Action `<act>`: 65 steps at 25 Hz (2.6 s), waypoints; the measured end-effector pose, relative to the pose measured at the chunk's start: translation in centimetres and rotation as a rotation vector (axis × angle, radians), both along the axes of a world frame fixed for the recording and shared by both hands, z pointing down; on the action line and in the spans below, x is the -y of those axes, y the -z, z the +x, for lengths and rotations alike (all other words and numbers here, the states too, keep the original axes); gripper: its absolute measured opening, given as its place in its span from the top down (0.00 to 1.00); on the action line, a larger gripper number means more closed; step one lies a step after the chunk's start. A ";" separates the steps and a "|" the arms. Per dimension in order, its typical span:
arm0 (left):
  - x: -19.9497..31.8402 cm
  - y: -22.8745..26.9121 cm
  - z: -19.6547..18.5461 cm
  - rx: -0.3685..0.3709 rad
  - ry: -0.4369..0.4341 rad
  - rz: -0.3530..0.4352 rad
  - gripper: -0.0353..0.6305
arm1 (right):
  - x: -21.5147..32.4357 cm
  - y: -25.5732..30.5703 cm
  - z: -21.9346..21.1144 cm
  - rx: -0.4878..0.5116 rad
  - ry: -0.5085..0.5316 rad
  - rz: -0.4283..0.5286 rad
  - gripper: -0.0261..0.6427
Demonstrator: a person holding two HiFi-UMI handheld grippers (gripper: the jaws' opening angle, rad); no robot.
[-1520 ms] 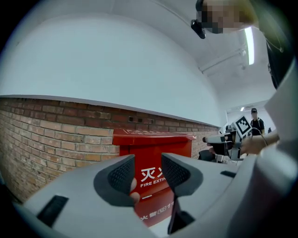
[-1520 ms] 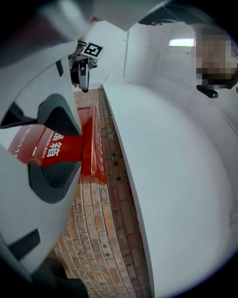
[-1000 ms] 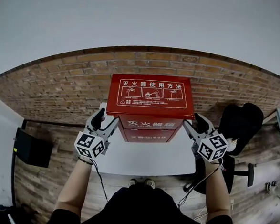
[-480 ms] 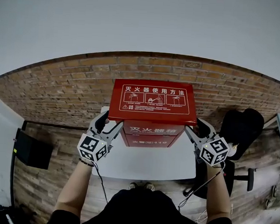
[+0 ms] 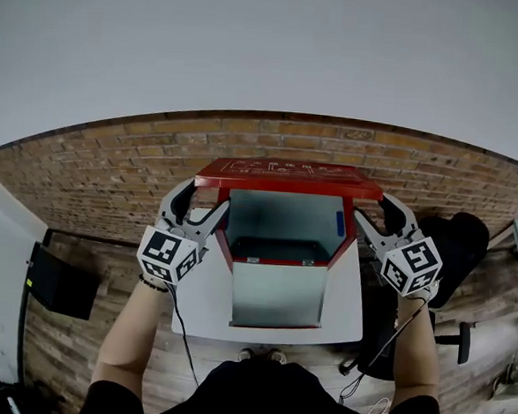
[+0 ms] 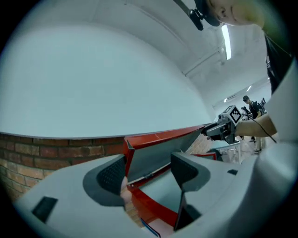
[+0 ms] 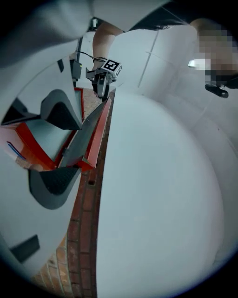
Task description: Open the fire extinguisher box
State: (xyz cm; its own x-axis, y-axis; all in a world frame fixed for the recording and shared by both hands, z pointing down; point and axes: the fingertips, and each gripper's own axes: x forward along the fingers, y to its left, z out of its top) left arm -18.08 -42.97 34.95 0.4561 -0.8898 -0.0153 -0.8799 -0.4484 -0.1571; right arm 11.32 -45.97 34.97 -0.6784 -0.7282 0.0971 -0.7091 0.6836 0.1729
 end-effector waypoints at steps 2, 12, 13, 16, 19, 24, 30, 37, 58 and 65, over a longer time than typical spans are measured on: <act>1.5 1.2 -0.3 -0.005 0.010 0.015 0.43 | 1.6 1.5 -0.3 -0.001 -0.010 0.024 0.59; 8.7 4.7 -0.9 -0.068 0.050 0.010 0.43 | 9.1 5.2 -1.0 0.039 -0.091 0.041 0.59; 9.3 4.9 -1.0 -0.070 0.055 0.008 0.43 | 9.7 5.3 -1.1 0.039 -0.099 0.046 0.59; 10.8 5.1 -1.3 -0.066 0.071 -0.002 0.43 | 11.4 5.7 -1.5 0.042 -0.112 0.051 0.59; 11.9 5.3 -1.3 -0.070 0.077 -0.009 0.43 | 12.6 5.9 -1.6 0.047 -0.122 0.046 0.59; 12.9 5.3 -1.5 -0.073 0.091 -0.008 0.43 | 13.5 6.1 -1.7 0.062 -0.133 0.053 0.59; 13.8 5.3 -1.6 -0.053 0.112 -0.010 0.43 | 14.4 6.1 -1.9 0.059 -0.159 0.051 0.59; 13.6 5.3 -1.8 -0.025 0.110 0.003 0.43 | 14.1 6.4 -1.6 0.096 -0.154 0.049 0.59; -6.1 3.5 -2.0 -0.313 0.019 0.050 0.76 | -4.7 4.6 -0.5 0.306 -0.062 0.056 0.89; -11.8 -1.3 0.3 -0.342 -0.004 0.033 0.87 | -10.7 -0.6 -1.9 0.279 -0.021 -0.019 0.93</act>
